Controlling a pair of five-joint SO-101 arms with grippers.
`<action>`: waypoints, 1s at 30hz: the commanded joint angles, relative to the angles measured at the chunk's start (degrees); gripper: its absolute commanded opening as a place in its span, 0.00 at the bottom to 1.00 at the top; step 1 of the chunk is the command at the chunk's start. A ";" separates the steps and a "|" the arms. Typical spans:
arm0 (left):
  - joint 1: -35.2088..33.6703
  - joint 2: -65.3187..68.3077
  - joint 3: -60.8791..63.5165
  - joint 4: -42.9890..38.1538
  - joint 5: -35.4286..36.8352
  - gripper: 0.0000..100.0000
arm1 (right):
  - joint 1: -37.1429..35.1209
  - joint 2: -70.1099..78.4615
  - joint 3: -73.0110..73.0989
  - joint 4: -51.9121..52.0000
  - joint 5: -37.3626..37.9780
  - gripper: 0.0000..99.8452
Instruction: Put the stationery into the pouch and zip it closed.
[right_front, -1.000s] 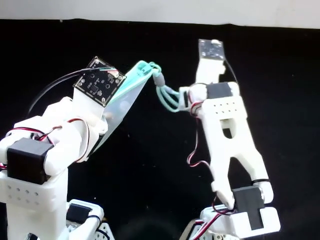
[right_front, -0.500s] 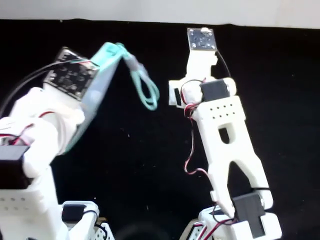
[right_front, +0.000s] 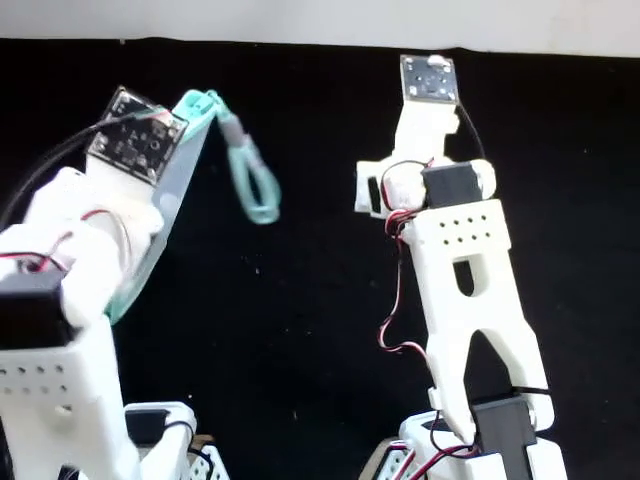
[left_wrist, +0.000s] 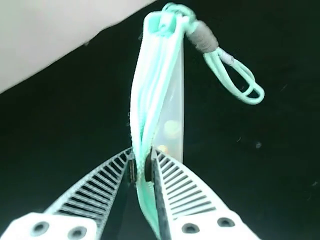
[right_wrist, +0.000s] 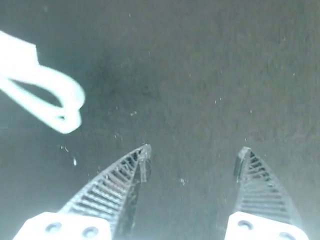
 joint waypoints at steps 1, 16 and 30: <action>12.09 0.04 7.78 -6.15 5.63 0.01 | 0.75 -2.24 -2.42 1.98 0.70 0.27; 25.63 19.30 14.55 -29.71 13.71 0.01 | 4.79 -2.33 -2.33 6.99 3.87 0.27; 33.80 30.99 6.37 -30.95 13.63 0.13 | 5.05 -2.33 -2.33 10.59 3.96 0.27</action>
